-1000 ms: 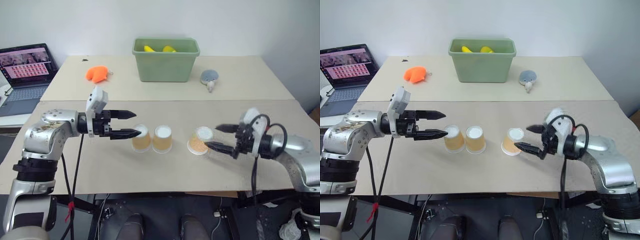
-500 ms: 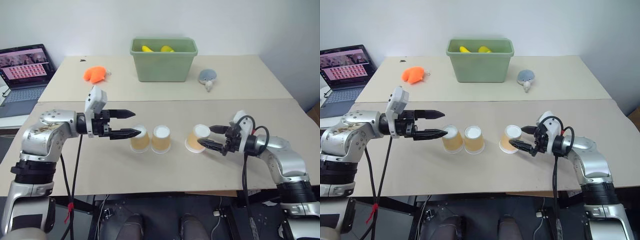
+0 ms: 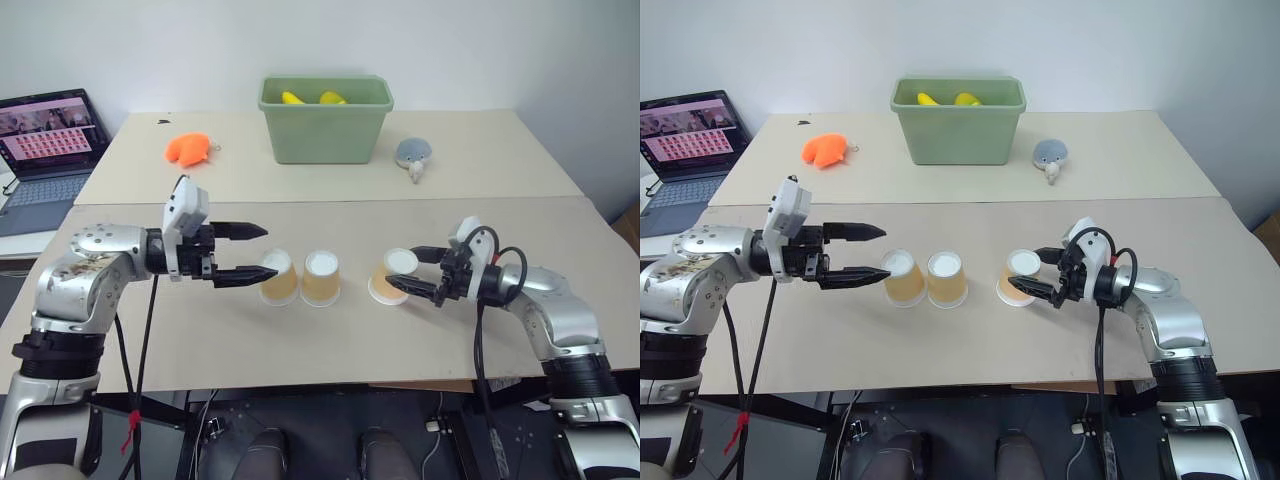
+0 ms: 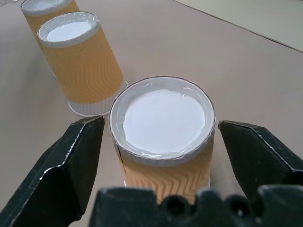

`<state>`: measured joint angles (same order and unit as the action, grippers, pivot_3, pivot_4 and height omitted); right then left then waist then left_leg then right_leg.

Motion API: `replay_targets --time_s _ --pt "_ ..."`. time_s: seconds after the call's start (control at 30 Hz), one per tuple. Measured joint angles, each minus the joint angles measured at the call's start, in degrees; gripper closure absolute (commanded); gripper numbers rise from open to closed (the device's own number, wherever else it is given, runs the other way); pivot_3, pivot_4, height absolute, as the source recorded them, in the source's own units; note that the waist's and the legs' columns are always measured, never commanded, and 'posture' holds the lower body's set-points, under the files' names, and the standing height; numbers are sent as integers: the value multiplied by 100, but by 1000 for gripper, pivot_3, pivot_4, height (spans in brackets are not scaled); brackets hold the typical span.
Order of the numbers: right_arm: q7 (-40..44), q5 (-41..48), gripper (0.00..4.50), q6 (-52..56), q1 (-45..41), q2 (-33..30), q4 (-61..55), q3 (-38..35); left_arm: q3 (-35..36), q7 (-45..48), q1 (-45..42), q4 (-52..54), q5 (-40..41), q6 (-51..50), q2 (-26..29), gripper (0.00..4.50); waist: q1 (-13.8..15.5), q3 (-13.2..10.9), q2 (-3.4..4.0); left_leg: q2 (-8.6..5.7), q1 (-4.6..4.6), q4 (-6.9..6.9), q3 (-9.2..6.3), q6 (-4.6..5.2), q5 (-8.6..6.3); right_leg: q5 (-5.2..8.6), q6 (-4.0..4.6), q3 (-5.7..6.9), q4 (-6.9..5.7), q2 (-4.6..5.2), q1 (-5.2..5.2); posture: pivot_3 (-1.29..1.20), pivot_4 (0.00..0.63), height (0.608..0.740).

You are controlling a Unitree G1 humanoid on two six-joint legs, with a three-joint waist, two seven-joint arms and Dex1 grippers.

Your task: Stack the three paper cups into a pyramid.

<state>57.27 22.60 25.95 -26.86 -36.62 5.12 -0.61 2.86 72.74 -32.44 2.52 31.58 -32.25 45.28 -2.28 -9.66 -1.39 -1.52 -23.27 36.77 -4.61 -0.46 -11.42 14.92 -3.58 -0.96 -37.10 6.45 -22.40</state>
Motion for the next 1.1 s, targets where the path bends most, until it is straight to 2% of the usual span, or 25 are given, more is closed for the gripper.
replay_targets --time_s 0.27,0.3,0.33,0.37,0.8,1.03,1.1 --pt "0 0 0 1 -33 41 8 19 -1 54 81 -1 -28 186 29 72 -2 0 0 0 0 0 0 0 0 0 0 0 0 0 0 0 150 735" --pt "0 0 515 1 -34 46 8 20 -1 55 83 -1 -39 195 29 0 -2 0 0 0 0 0 0 0 0 0 0 0 0 0 0 0 150 735" --pt "0 0 611 1 -36 52 9 20 -1 56 85 -1 -49 203 30 0 -2 0 0 0 0 0 0 0 0 0 0 0 0 0 0 0 150 735" --pt "0 0 934 1 -44 65 9 20 -1 60 90 -2 -63 216 34 0 -4 0 0 0 0 0 0 0 0 0 0 0 0 0 0 0 150 735" --pt "82 17 934 89 -561 185 34 62 -2 48 200 4 -109 234 58 0 -13 -1 2 0 0 0 0 0 0 0 0 0 -1 0 -1 0 150 735" --pt "690 238 934 797 -2210 17 64 308 -4 46 203 54 -110 233 90 0 -23 -13 20 8 -6 -6 1 0 0 0 1 1 -2 -6 -14 0 150 735" --pt "1044 227 934 978 -2838 -4 614 514 -15 47 199 52 -116 234 94 0 -24 -14 21 2 -8 -3 3 0 0 -1 2 -2 -1 -2 -14 0 150 735"
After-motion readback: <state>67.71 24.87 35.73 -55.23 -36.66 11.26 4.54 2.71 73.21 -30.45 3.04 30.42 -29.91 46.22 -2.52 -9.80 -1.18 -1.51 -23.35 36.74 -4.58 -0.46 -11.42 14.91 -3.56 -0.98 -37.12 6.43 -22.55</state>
